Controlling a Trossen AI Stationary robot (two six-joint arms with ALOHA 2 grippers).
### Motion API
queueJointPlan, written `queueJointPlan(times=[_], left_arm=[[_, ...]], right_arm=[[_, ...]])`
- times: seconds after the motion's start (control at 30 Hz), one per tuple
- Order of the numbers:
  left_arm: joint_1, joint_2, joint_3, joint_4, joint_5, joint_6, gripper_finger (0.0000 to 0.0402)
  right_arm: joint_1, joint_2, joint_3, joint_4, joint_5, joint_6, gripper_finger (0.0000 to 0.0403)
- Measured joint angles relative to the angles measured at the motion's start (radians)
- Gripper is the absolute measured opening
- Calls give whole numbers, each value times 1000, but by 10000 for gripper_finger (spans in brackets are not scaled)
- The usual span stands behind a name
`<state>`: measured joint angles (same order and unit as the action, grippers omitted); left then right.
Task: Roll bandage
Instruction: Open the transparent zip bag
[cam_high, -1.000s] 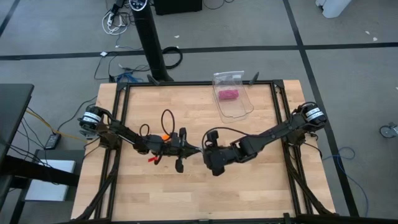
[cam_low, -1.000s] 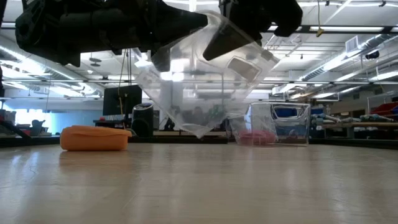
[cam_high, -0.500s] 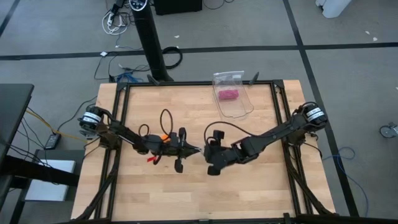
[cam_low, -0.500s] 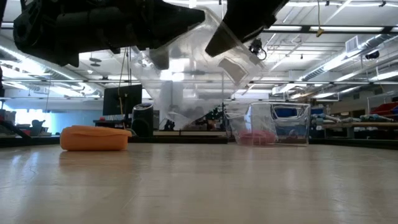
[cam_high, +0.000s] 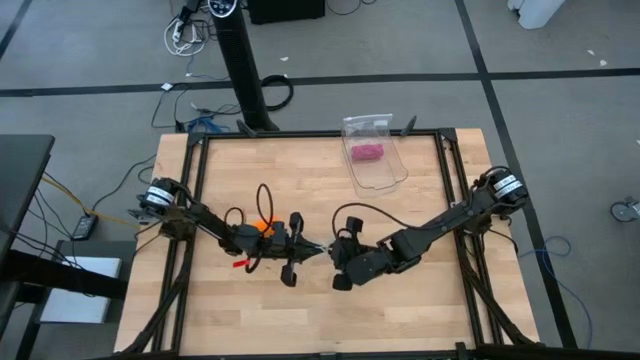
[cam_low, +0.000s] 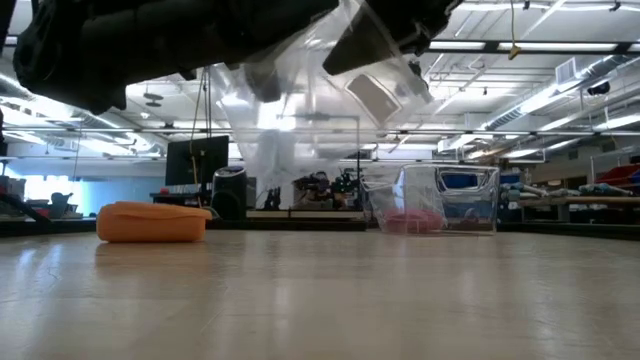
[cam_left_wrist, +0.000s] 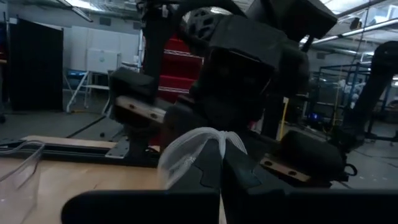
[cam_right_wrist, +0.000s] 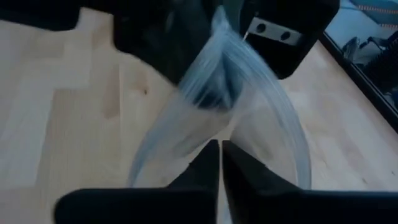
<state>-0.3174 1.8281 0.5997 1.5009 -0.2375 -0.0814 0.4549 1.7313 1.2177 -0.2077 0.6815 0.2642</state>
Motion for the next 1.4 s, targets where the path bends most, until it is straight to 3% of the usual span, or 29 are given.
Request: queueJointPlan(times=[0.07, 0.4, 0.6, 0.8, 0.87, 1.03, 1.17, 1.3, 1.4], left_arm=[[0, 0, 9, -18, 0, 3, 0], [-6, 0, -3, -16, -13, -1, 0], [-6, 0, -3, -42, -24, -4, 0], [-6, 0, -2, -145, -131, 25, 0], [-6, 0, 2, -162, -142, 25, 0], [-16, 0, 19, -177, -147, 53, 0], [-24, -2, 28, -152, -148, 73, 0], [-25, -1, 28, -159, -145, 77, 0], [-25, -1, 28, -156, -144, 77, 0]], right_arm=[[-1, 0, -10, 4, 13, -1, 6], [39, 1, -11, -44, 294, 74, 2], [56, 0, -11, -50, 334, 95, 1], [62, -18, -11, -29, 346, 101, 2], [57, -18, -11, -23, 309, 92, 13], [1, -18, -10, -51, 103, 117, 77], [-23, -16, -10, -107, 50, 61, 122], [-32, -16, -10, -118, -75, -92, 128], [-36, -16, -10, -87, -87, -131, 119]])
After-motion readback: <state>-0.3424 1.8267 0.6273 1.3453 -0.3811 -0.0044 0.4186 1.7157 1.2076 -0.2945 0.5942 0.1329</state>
